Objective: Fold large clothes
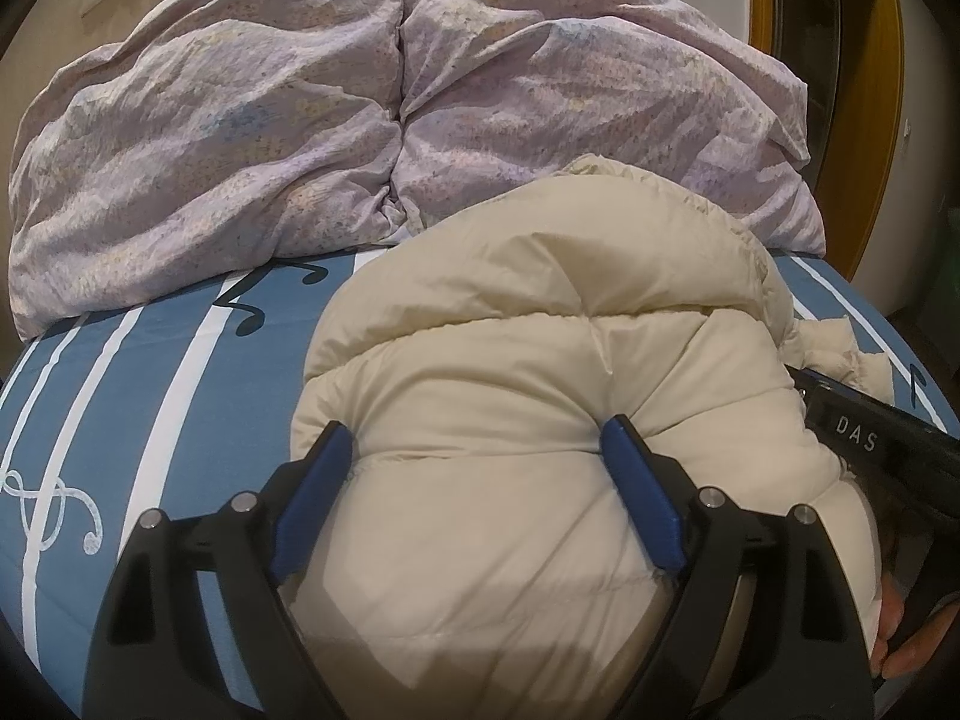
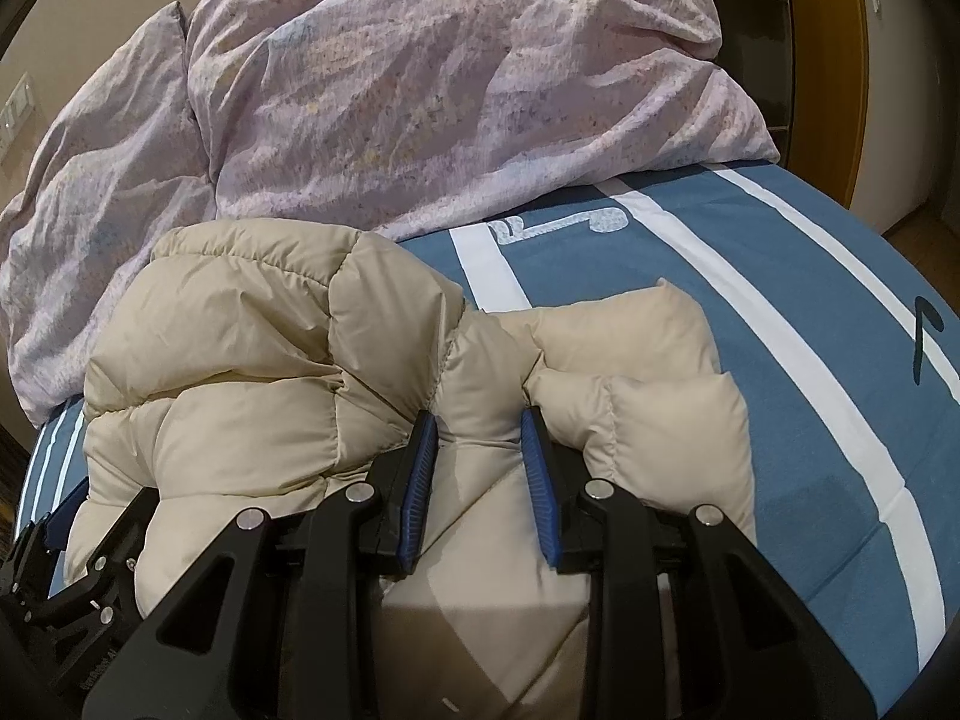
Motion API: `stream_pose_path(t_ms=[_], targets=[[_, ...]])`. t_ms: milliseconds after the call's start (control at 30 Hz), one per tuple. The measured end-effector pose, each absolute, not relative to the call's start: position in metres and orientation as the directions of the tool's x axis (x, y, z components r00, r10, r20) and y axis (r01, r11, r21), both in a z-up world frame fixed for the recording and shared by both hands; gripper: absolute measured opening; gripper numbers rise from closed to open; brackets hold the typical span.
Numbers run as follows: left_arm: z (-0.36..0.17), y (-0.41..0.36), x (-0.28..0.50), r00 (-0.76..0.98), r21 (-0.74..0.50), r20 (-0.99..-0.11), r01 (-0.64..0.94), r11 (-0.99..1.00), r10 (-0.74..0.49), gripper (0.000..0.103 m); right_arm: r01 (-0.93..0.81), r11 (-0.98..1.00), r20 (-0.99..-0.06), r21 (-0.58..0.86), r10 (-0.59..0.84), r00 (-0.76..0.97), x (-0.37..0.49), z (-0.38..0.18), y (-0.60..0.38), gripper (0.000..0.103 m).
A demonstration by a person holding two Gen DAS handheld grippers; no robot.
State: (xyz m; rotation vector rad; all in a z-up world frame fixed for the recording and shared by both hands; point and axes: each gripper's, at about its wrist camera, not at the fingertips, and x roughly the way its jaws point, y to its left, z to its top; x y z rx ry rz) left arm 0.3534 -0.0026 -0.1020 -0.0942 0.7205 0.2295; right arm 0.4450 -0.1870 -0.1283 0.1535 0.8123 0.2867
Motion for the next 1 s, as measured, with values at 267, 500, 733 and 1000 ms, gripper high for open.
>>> stream_pose_path(t_ms=[267, 500, 733, 1000], targets=[[-0.102, -0.003, 0.354, 0.727, -0.006, -0.664, -0.24, 0.971, 0.176, 0.086, -0.192, 0.948, -0.692, 0.253, 0.316, 0.649, 0.446, -0.13, -0.188, 0.031], [-0.104, -0.003, 0.354, 0.723, 0.003, -0.666, -0.246, 0.969, 0.186, 0.087, -0.196, 0.938, -0.695, 0.287, 0.345, 0.631, 0.448, -0.131, -0.19, 0.032], [-0.1, -0.004, 0.354, 0.711, 0.028, -0.672, -0.256, 0.966, 0.208, 0.089, -0.194, 0.899, -0.679, 0.392, 0.425, 0.599, 0.443, -0.118, -0.216, 0.034], [-0.074, 0.009, 0.332, 0.718, 0.034, -0.661, -0.264, 0.964, 0.22, 0.092, -0.159, 0.878, -0.66, 0.451, 0.448, 0.603, 0.42, -0.097, -0.273, 0.088]])
